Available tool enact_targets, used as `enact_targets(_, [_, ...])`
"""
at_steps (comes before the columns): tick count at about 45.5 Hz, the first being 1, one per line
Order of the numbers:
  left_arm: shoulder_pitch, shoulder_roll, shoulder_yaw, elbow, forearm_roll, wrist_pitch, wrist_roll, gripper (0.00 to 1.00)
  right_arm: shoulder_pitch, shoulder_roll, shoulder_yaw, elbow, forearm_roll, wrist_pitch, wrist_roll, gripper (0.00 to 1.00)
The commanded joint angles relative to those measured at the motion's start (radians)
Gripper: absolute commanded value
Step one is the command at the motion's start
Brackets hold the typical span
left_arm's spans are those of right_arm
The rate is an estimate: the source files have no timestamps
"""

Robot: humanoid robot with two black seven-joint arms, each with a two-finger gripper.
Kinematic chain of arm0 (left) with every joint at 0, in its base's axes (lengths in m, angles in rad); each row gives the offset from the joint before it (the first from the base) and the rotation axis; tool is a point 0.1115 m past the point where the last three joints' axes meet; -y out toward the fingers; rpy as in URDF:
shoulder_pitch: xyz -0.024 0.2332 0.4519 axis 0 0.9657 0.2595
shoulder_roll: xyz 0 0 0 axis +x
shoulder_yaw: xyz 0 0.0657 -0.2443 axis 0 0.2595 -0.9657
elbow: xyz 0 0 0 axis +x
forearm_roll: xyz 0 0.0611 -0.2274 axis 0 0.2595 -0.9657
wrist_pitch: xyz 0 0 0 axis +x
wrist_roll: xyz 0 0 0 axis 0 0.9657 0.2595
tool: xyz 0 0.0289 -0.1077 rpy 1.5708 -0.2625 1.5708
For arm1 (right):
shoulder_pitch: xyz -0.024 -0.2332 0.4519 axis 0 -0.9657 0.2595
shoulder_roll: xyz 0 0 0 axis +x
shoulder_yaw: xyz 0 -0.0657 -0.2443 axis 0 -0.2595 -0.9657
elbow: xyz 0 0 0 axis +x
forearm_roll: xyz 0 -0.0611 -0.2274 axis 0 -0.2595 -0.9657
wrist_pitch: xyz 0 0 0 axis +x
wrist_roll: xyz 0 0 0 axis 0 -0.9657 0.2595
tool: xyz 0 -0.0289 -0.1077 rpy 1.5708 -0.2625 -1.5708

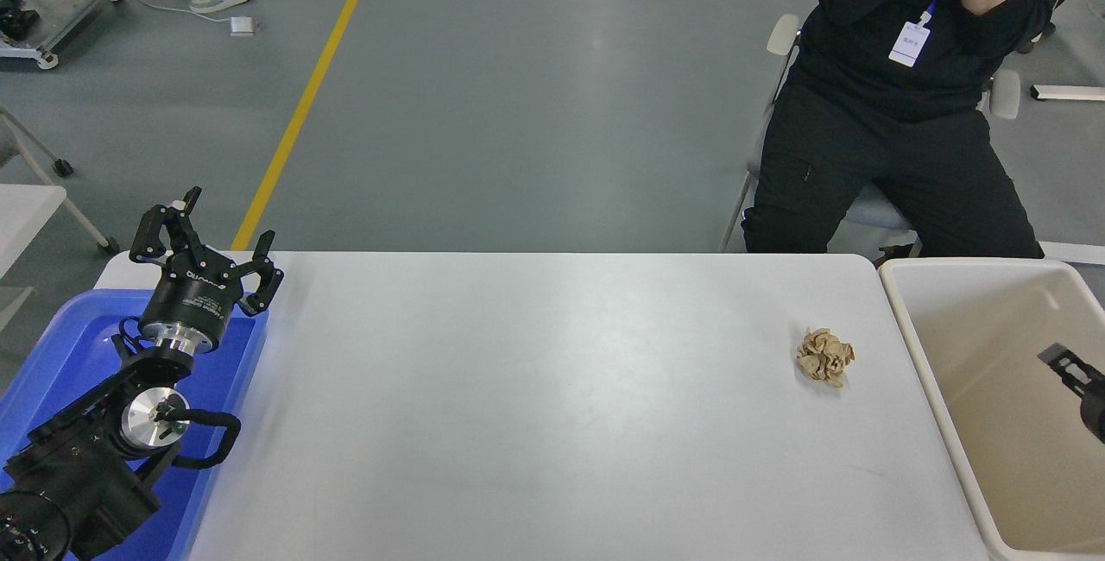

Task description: Clean the table surface

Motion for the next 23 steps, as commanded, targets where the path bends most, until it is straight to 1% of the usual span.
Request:
enact_targets(1, [0.000,0.000,0.000,0.000,0.000,0.000,0.000,1.00,0.195,-0.057,0.165,0.006,0.000,-0.007,0.001,0.98])
enact_targets(6, [0.000,0.000,0.000,0.000,0.000,0.000,0.000,1.00,0.313,-0.093,0.189,0.030,0.000,-0.006,0.001,0.98])
enact_targets(11, [0.000,0.000,0.000,0.000,0.000,0.000,0.000,1.00,0.385,-0.109,0.275,0.085,0.000,-0.003,0.001,0.98])
enact_targets(18, [0.000,0.000,0.000,0.000,0.000,0.000,0.000,1.00,0.419,-0.121,0.516,0.196,0.000,0.003,0.001,0.99])
enact_targets(23, [0.000,0.000,0.000,0.000,0.000,0.000,0.000,1.00,0.421,-0.149,0.645,0.355,0.000,0.002,0.004,0.99])
